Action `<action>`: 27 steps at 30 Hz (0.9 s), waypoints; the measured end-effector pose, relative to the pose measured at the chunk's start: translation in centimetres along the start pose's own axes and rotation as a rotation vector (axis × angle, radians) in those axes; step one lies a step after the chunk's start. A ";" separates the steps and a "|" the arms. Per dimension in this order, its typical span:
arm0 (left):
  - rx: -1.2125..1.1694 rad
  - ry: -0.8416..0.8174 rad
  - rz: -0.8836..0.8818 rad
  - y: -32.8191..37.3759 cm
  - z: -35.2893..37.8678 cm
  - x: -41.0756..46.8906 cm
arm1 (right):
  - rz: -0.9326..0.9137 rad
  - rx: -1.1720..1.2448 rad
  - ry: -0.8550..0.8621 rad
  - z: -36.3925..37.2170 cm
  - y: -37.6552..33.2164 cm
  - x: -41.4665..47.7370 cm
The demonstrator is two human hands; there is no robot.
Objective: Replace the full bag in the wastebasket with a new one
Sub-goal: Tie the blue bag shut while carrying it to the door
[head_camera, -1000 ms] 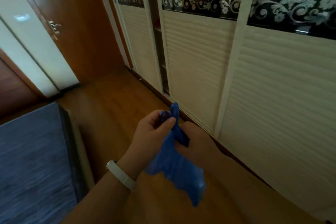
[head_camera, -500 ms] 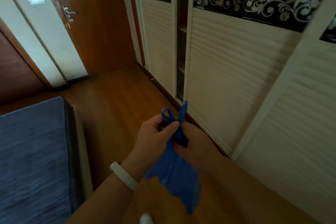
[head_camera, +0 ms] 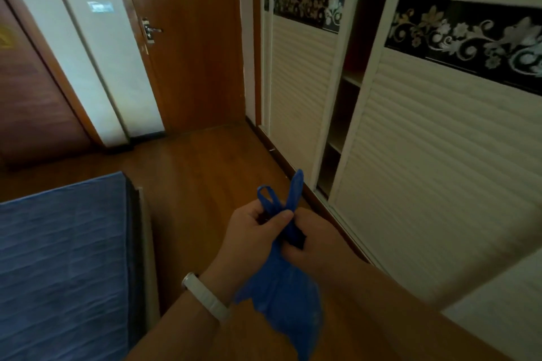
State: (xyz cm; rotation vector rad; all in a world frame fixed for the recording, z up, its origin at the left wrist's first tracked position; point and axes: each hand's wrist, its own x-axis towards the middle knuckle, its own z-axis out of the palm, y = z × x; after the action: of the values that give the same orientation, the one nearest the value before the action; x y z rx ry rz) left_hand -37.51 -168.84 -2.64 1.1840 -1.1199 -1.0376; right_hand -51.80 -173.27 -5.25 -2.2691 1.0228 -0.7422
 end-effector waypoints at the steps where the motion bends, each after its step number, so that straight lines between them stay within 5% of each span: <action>1: -0.016 0.012 -0.006 -0.2 -0.9 0.8 | -0.001 0.007 -0.014 0.5 0.1 1.3; 15: 0.062 0.235 -0.078 -3.5 -10.6 18.5 | -0.107 0.160 -0.091 6.8 6.9 22.5; 27: 0.067 0.411 -0.047 -1.7 -14.5 37.2 | -0.259 0.270 -0.213 4.7 12.3 43.6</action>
State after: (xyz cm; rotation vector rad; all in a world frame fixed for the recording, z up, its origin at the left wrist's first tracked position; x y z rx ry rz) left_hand -17.41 -203.38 -1.27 1.4068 -0.8103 -0.7495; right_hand -30.18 -213.40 -5.38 -2.2056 0.5031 -0.6781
